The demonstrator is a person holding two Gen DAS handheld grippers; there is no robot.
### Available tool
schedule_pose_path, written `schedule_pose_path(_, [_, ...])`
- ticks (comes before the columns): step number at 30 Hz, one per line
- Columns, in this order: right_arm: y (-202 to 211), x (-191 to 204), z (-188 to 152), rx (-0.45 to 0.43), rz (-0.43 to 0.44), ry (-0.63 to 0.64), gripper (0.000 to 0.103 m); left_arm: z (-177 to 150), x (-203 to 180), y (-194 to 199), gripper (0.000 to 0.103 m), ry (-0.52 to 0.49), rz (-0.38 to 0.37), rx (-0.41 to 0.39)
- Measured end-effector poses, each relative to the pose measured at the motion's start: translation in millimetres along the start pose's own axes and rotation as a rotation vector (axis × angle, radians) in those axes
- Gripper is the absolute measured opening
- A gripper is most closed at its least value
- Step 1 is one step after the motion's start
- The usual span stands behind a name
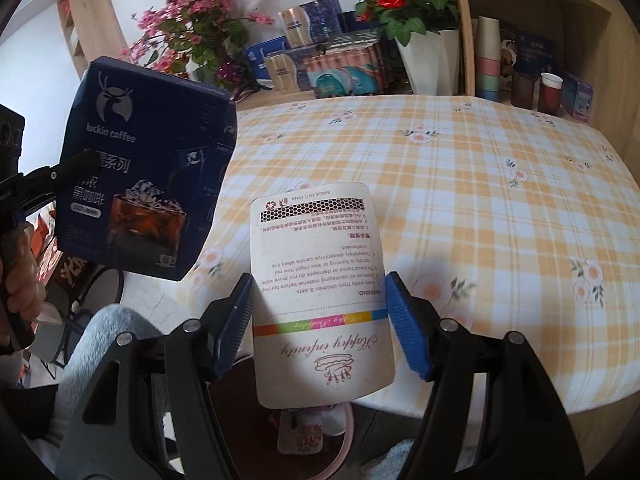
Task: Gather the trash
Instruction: 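Carry the card over the bin and open the right tool while the left tool carries the box, then open the left tool over the bin to drop the blue box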
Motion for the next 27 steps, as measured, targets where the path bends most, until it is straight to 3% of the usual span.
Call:
schedule_pose_path(11, [11.2,47.3,-49.5,0.065,0.056,0.041,0.066,-46.4,4.4,61.7,0.015,0.031,0.037,-0.022])
schedule_pose_path(20, [7.3,74.4,-61.4,0.101,0.091,0.062,0.072,-67.0,9.0,82.2,0.015,0.063,0.035,-0.029])
schedule_pose_path(21, [5.7,76.6,-60.6,0.106,0.098,0.067,0.074,-67.6,9.6,82.1,0.015,0.065,0.035,-0.027])
schedule_pose_path(24, [8.8,79.2,-54.6,0.075,0.089,0.072,0.091,-70.0,12.7,80.1,0.015,0.073,0.039,-0.02])
schedule_pose_path(27, [17.1,73.4,-44.7,0.02,0.07,0.046,0.097,-74.5,12.6,73.6,0.015,0.073,0.039,0.002])
Point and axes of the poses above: each gripper's, at about its wrist camera, not at the fingertips, and y roughly against the way its jaws point, x to its left, z to its top, the point moved 6 cm from there along -y, roughly the way its jaws point, and after that the axes turned 3 degrees about x, right-handed, at the moved point
